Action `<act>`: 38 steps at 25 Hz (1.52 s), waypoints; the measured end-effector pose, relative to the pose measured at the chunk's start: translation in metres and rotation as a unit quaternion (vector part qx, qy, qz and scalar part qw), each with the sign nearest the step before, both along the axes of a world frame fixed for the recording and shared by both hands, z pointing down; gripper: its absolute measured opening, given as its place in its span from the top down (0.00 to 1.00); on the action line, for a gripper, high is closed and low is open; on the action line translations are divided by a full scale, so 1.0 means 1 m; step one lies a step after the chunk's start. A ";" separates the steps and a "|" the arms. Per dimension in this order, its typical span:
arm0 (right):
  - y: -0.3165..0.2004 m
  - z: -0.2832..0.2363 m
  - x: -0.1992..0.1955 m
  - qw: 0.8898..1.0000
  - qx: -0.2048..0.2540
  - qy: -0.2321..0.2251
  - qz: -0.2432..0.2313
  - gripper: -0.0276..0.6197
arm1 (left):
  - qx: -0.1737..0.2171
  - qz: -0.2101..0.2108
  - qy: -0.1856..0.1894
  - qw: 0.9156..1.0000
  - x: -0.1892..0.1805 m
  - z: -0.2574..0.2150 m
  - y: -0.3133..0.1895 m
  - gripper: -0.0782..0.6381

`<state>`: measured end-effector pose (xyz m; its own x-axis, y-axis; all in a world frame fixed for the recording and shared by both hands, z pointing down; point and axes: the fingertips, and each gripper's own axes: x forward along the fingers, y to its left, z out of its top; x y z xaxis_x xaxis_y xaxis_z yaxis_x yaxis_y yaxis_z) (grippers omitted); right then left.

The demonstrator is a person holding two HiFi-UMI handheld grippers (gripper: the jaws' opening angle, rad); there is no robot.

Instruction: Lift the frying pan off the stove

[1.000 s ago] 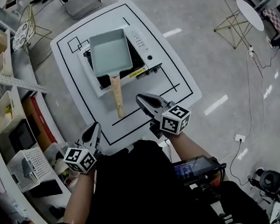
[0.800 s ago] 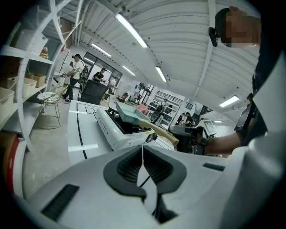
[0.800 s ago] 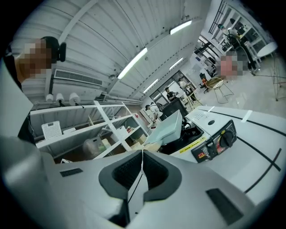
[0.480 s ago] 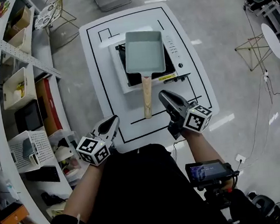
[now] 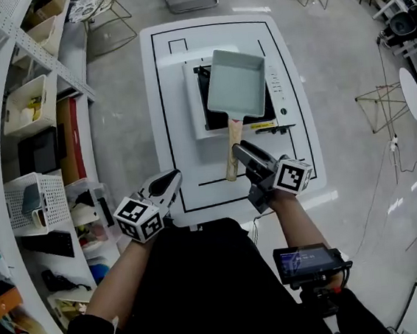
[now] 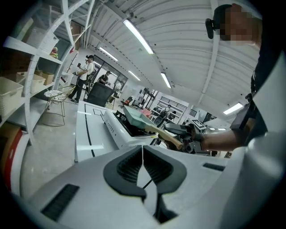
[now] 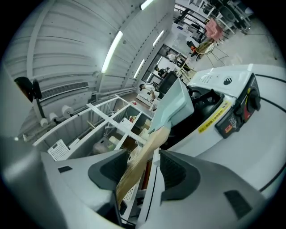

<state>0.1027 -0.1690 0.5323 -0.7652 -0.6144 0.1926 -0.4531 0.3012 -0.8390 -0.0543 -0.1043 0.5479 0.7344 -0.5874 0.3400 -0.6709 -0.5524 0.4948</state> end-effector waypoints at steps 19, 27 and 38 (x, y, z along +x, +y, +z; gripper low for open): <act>-0.025 0.013 -0.035 0.993 -0.076 -0.073 -0.048 0.59 | -0.008 0.012 0.018 1.000 -0.023 0.008 -0.011 0.87; -0.031 0.007 -0.045 0.989 -0.083 -0.111 -0.053 0.69 | -0.008 0.005 0.012 1.000 -0.031 0.007 -0.014 0.87; -0.029 0.010 -0.042 0.991 -0.079 -0.104 -0.040 0.71 | -0.009 0.007 0.004 1.000 -0.028 0.009 -0.013 0.87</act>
<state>0.0611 -0.1981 0.5419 -0.8438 -0.5244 0.1145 -0.2448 0.1862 -0.9515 -0.0827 -0.1171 0.5566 0.7452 -0.5709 0.3445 -0.6591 -0.5523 0.5104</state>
